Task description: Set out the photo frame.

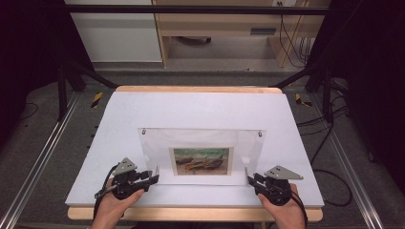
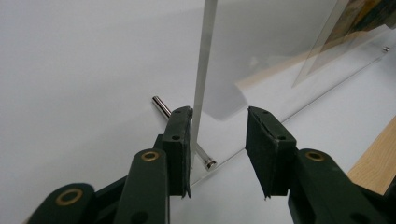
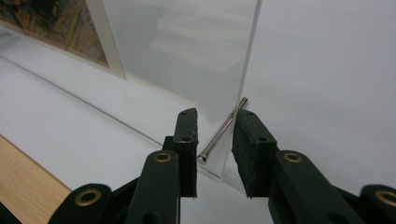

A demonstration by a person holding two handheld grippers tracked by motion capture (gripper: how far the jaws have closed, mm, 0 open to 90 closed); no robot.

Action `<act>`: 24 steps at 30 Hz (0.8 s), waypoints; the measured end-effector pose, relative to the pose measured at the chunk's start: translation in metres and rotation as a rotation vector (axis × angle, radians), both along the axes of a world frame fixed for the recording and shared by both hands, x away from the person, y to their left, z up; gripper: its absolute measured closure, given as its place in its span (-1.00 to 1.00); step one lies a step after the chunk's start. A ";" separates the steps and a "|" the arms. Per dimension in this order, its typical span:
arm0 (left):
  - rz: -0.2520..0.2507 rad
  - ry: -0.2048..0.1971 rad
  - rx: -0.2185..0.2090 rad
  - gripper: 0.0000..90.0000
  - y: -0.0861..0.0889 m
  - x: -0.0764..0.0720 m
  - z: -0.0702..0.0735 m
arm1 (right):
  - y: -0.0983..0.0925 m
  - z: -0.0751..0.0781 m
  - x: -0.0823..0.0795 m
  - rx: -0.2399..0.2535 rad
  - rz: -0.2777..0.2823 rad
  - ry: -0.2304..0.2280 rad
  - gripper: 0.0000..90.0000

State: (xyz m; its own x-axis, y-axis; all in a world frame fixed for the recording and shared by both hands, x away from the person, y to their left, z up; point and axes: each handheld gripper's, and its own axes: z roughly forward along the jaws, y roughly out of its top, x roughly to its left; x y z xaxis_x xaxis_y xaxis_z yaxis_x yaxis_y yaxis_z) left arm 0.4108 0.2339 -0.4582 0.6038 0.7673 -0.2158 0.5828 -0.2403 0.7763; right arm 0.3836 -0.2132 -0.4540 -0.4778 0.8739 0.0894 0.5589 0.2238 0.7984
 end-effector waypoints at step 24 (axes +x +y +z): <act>0.060 -0.113 0.085 -0.46 0.030 -0.012 0.015 | -0.025 0.011 -0.017 -0.048 -0.128 -0.110 -0.44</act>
State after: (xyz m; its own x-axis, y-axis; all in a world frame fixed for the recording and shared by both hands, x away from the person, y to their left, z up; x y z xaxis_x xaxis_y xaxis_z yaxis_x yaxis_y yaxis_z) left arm 0.3988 0.2641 -0.4427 0.5734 0.8152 -0.0817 0.5078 -0.2754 0.8163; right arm 0.3665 -0.2385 -0.4426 -0.3669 0.9302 -0.0003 0.4950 0.1955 0.8466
